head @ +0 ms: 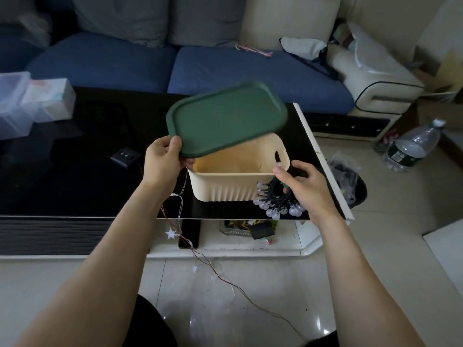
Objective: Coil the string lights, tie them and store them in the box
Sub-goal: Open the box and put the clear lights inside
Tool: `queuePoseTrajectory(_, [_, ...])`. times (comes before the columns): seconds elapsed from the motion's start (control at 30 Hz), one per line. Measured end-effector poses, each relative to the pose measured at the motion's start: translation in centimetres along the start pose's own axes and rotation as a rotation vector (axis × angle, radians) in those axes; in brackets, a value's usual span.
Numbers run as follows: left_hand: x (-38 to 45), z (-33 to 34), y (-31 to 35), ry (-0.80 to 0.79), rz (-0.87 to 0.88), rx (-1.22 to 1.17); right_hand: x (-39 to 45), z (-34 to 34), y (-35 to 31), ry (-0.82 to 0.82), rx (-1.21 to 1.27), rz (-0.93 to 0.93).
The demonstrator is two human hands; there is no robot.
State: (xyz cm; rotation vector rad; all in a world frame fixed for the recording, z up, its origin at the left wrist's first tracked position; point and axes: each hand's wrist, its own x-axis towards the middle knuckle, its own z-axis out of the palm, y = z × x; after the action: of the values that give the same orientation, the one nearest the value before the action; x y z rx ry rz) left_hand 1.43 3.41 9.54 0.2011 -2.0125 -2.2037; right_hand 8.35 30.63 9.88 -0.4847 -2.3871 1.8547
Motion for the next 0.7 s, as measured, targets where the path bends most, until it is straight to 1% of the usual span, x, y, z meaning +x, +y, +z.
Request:
queuePoseTrajectory(0.1, [-0.1,-0.2,0.4,0.052,-0.11,-0.181,-0.1,-0.7,-0.5,-0.051,-0.033,0.002])
queuePoseTrajectory(0.17, [-0.1,-0.2,0.4,0.066,-0.166,-0.269,-0.3,-1.2,-1.1,-0.076,-0.099,-0.019])
queuePoseTrajectory(0.27, [-0.3,-0.3,0.5,0.089,-0.212,-0.295,-1.3,-1.8,-2.7,-0.142,-0.15,-0.044])
queuePoseTrajectory(0.33, [-0.4,-0.3,0.6,0.122,-0.23,-0.293,-2.1,-2.0,-4.3,-0.204,-0.126,-0.078])
queuePoseTrajectory(0.4, [-0.5,-0.4,0.8,0.174,-0.251,-0.301,-2.5,-1.9,-6.0,-0.233,-0.071,-0.141])
queuePoseTrajectory(0.57, [-0.6,-1.3,0.8,0.243,-0.297,-0.352,-2.1,-0.6,-10.8,-0.195,0.105,-0.28])
queuePoseTrajectory(0.7, [-0.8,-1.8,1.1,0.297,-0.328,-0.469,-1.1,0.8,-14.3,-0.126,0.179,-0.341])
